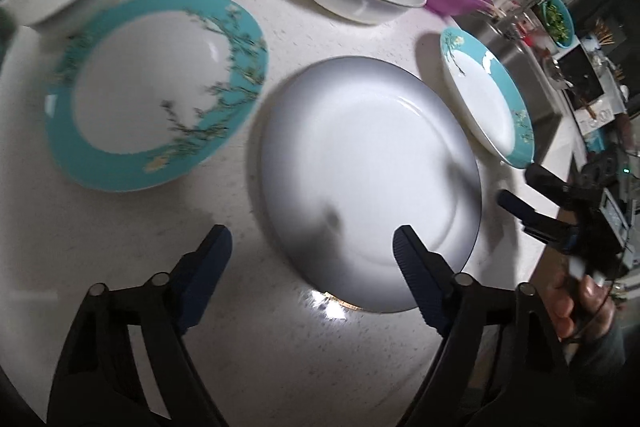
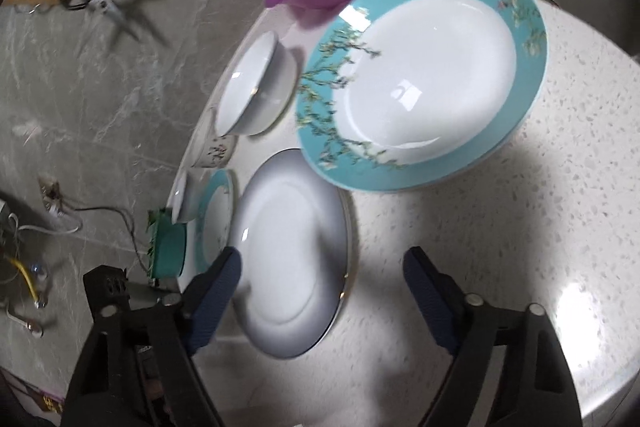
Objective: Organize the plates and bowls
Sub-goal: 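Close the left tool on the grey-rimmed plate rim while the right tool grips the opposite rim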
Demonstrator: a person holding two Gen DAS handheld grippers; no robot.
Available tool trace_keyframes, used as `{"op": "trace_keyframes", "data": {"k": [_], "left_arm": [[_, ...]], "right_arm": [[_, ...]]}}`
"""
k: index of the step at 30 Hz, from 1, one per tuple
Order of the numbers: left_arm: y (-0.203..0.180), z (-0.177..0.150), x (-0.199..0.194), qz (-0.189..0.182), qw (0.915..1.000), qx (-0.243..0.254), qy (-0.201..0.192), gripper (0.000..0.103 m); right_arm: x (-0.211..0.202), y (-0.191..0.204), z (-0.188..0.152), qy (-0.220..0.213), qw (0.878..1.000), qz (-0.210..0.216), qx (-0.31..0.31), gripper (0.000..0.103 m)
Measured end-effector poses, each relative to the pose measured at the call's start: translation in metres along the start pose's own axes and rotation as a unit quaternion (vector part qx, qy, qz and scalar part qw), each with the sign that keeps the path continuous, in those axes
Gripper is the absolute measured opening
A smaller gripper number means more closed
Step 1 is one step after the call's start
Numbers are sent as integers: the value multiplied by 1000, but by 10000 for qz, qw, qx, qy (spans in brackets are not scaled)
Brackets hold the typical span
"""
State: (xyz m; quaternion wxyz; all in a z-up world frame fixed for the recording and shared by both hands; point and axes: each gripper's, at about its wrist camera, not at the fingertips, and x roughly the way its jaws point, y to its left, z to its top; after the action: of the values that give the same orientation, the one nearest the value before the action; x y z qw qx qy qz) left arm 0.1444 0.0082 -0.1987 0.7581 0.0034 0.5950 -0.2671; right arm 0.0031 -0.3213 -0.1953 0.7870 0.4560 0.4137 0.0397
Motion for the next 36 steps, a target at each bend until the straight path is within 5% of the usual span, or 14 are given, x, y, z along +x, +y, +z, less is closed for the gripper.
{"op": "trace_keyframes", "data": {"k": [6,10,26,36], "left_arm": [[5,13,19,-191,9997,20,175,77],[11,21,22,-406,9988,-169,221,71],[14,44,22,-453,9985,-221,225,71],[17,47,22,-465,9984,-58,303,49]], "right_arm": [[14,-5,10,59,10000,38,-60,74],[23,-8,14,196,9996,174,-91,56],[41,-4,24,565,9963,495,-412,40],[42,-1,27,634,9958,277,-608,27]]}}
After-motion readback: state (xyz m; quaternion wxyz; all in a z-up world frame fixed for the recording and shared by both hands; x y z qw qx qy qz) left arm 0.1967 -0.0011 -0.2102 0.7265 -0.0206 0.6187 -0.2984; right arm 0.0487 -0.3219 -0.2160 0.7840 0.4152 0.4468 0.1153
